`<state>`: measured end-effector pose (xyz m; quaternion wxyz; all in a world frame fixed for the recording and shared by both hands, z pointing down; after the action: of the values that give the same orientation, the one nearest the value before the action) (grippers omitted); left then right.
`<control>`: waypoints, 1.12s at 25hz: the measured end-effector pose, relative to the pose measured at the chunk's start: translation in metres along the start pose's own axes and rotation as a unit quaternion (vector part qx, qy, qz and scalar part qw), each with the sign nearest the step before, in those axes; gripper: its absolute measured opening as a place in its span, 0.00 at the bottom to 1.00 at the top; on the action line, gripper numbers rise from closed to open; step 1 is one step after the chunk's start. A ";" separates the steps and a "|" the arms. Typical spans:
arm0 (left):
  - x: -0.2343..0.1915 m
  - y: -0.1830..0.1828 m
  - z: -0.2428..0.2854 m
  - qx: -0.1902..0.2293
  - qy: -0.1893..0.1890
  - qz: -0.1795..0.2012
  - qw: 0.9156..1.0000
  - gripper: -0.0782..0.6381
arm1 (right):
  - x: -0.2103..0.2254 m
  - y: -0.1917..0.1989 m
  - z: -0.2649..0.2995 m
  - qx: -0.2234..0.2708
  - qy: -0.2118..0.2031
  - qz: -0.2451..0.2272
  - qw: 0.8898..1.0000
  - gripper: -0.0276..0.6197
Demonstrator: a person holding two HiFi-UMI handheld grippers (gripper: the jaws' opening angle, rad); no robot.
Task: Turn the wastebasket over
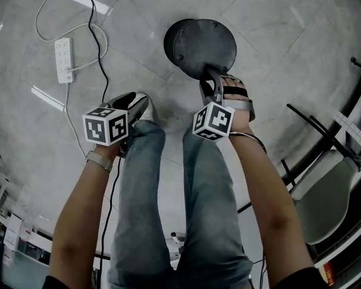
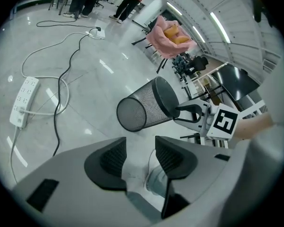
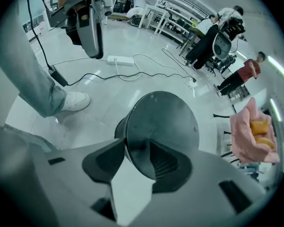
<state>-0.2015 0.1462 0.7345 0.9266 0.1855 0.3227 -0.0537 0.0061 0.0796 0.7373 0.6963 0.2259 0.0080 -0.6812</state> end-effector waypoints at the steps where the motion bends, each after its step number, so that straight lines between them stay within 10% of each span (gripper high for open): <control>1: 0.001 -0.003 -0.001 0.002 0.002 0.003 1.000 0.38 | 0.001 0.000 -0.001 0.001 -0.002 0.003 1.000 0.31; 8: 0.040 -0.042 -0.021 0.057 0.050 0.036 0.996 0.36 | 0.034 -0.010 -0.047 0.060 0.000 0.172 0.983 0.29; 16: 0.151 -0.121 -0.098 0.154 0.126 0.088 0.976 0.13 | 0.099 -0.040 -0.173 0.233 0.003 0.465 0.854 0.06; 28: 0.337 -0.207 -0.261 0.232 0.196 0.149 0.941 0.13 | 0.169 -0.097 -0.416 0.373 0.048 0.539 0.754 0.06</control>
<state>-0.1333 0.0602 0.2739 0.7741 0.4476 0.4450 0.0488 0.0492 0.0581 0.2805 0.8072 0.4672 -0.3364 -0.1303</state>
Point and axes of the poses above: the fingertips, and each gripper's own axes: z forward along the fingers, x to its right, y out of its underside, the point moved 5 cm from there along -z, backward along the fingers, and after that the axes turned 9 degrees about x, right-handed, at the moved point
